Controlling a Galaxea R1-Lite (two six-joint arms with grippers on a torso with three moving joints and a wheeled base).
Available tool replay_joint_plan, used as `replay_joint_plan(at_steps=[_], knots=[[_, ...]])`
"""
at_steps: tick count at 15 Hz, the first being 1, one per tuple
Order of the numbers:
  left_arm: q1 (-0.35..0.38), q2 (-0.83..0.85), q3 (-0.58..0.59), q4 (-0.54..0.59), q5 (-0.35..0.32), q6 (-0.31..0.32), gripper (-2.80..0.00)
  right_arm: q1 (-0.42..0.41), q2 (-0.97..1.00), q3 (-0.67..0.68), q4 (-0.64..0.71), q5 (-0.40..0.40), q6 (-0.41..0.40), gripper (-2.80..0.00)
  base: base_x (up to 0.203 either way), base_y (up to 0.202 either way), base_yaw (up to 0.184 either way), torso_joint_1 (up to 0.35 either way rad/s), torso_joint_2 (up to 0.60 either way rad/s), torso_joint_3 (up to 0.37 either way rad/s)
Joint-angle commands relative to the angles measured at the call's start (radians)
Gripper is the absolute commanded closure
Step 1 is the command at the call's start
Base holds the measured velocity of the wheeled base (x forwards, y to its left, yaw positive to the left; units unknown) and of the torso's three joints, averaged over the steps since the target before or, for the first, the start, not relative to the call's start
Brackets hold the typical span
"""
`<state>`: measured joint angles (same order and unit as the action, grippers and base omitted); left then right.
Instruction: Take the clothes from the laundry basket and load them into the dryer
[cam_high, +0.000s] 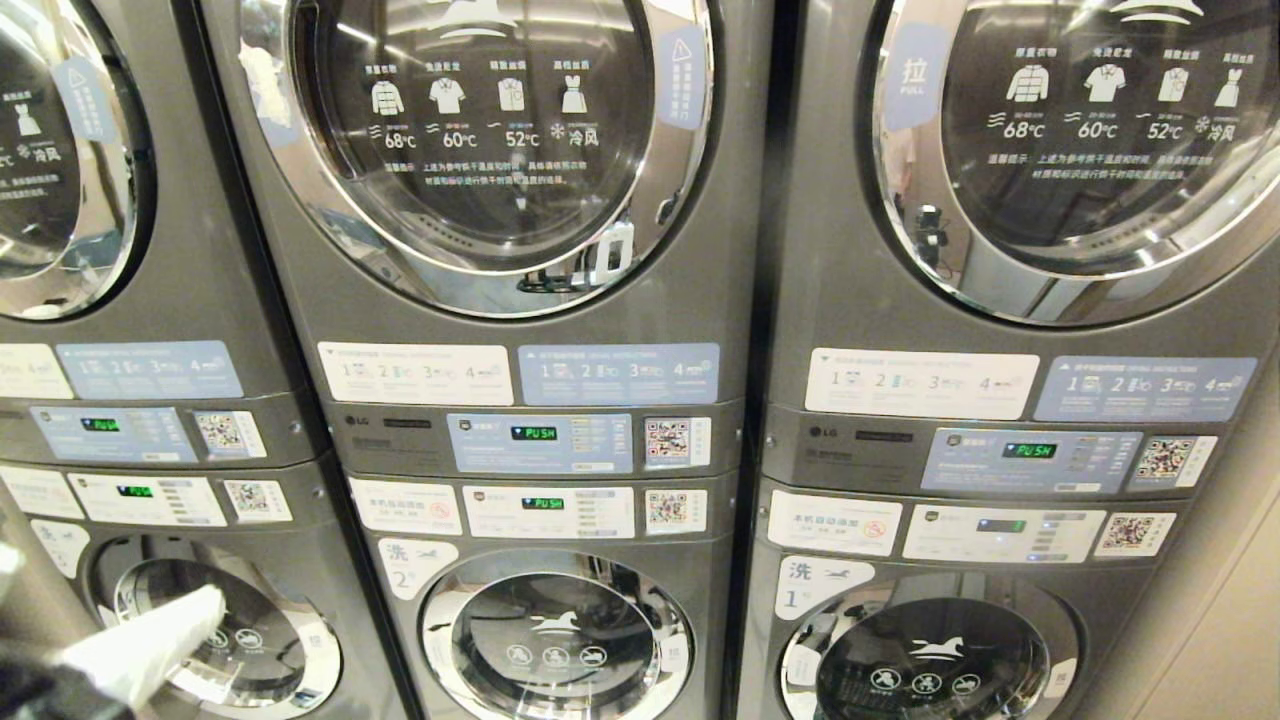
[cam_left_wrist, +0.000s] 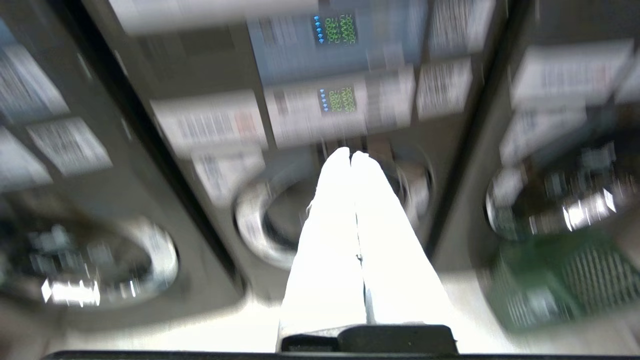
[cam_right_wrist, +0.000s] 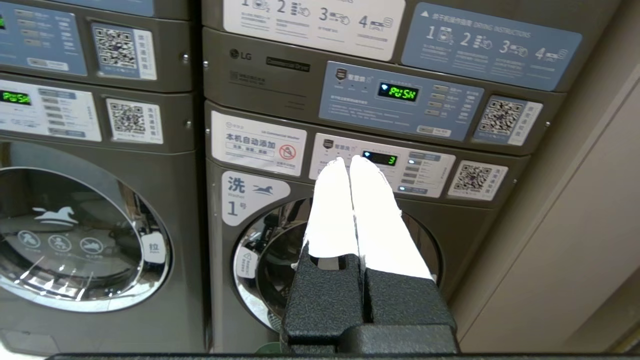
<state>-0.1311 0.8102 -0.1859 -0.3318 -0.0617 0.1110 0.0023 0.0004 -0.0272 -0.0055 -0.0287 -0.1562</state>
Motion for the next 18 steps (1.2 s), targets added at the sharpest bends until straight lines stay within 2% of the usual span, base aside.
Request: replay_joint_plan(at_steps=[1,2,4,6,8,10,12,14,18], knots=[[-0.006,-0.340,0.123,0.253,0.024,-0.010,0.00,0.001,-0.002,0.000,-0.001,0.000,0.000,0.00,0.000,0.000,0.000,0.000,0.00,0.000],[-0.003,-0.394,0.128,0.355,0.032,-0.013,0.00,0.001,-0.002,0.000,-0.001,0.000,0.001,0.00,0.000,0.000,0.000,0.000,0.00,0.000],[0.020,-0.413,0.137,0.421,0.044,-0.019,0.00,0.001,-0.002,0.000,0.001,0.006,0.009,0.00,0.000,0.000,0.000,0.000,0.00,0.000],[0.115,-0.403,0.142,0.447,0.050,-0.021,0.00,0.001,-0.001,0.024,0.018,0.064,0.055,0.00,0.000,0.000,0.000,0.000,0.00,0.000],[0.120,-0.499,0.142,0.451,0.044,-0.020,0.00,0.001,-0.002,0.022,0.020,0.059,0.062,0.00,0.000,0.000,0.000,0.000,0.00,0.000],[0.123,-0.695,0.142,0.453,0.028,-0.019,0.00,0.002,0.001,0.012,0.053,0.069,0.065,0.00,0.000,0.000,0.000,0.000,0.00,0.000],[0.125,-0.809,0.148,0.439,0.020,-0.015,0.00,0.002,0.036,0.001,0.083,0.070,0.064,0.00,0.000,0.000,0.000,0.000,0.00,0.000],[0.128,-0.810,0.164,0.392,0.016,-0.001,0.00,0.002,0.065,-0.002,0.091,0.072,0.060,0.00,0.000,0.000,0.000,0.000,0.00,0.000],[0.128,-0.810,0.164,0.392,0.017,-0.030,0.00,0.002,-0.002,0.021,0.032,0.066,0.035,0.00,0.000,0.000,0.000,0.000,0.00,0.000]])
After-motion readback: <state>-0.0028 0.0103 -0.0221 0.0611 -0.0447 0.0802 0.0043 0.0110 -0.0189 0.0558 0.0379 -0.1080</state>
